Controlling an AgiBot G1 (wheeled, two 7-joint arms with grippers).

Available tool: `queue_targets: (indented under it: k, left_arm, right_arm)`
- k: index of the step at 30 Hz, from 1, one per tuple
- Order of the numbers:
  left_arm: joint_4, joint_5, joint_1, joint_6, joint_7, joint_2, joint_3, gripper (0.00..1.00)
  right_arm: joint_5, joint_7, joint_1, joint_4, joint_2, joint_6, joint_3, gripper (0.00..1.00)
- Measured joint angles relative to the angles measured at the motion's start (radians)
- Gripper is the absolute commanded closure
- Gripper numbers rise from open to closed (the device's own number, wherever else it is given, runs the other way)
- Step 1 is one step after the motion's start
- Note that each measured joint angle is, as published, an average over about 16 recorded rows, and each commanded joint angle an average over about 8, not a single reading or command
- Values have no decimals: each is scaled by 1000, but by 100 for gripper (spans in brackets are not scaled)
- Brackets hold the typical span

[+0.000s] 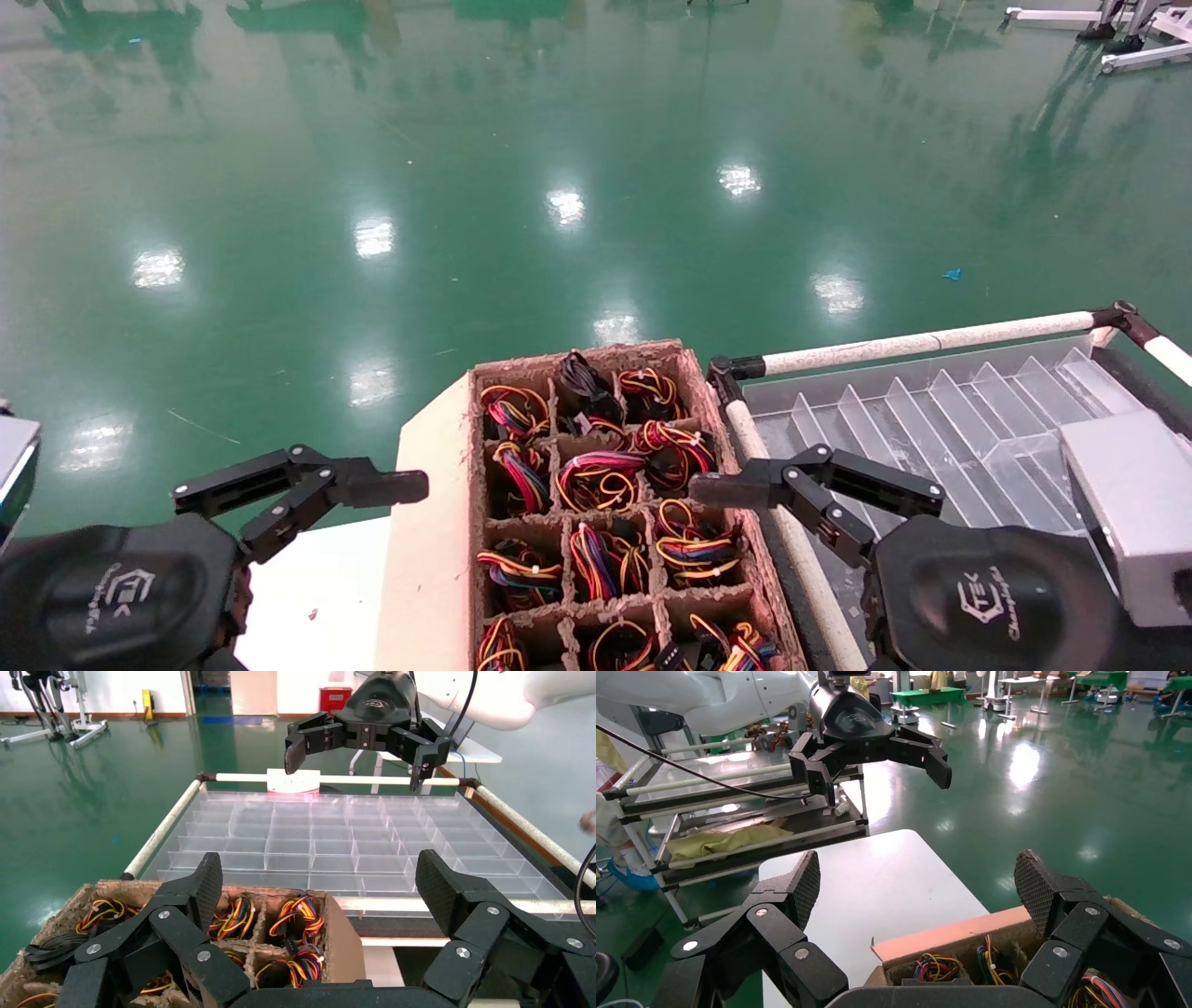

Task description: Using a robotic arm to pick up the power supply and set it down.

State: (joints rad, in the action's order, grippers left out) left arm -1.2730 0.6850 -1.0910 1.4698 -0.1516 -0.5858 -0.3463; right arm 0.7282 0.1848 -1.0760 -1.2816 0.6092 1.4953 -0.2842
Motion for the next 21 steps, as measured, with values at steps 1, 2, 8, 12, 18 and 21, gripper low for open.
queue_targets:
  k: [1, 2, 8, 12, 18, 21]
  left_arm:
    - [0, 0, 0, 0, 0, 0, 0, 100]
    - [0, 0, 0, 0, 0, 0, 0, 100]
    - [0, 0, 0, 0, 0, 0, 0, 100]
    - [0, 0, 0, 0, 0, 0, 0, 100]
    - [0, 0, 0, 0, 0, 0, 0, 100]
    - [0, 0, 0, 0, 0, 0, 0, 100]
  right_arm:
    - [0, 0, 0, 0, 0, 0, 0, 0]
    - [0, 0, 0, 0, 0, 0, 0, 0]
    - [0, 0, 0, 0, 0, 0, 0, 0]
    - [0, 0, 0, 0, 0, 0, 0, 0]
    - [2, 0, 0, 0, -1, -1, 0, 0]
    - [13, 0, -1, 2, -2, -10, -2, 0]
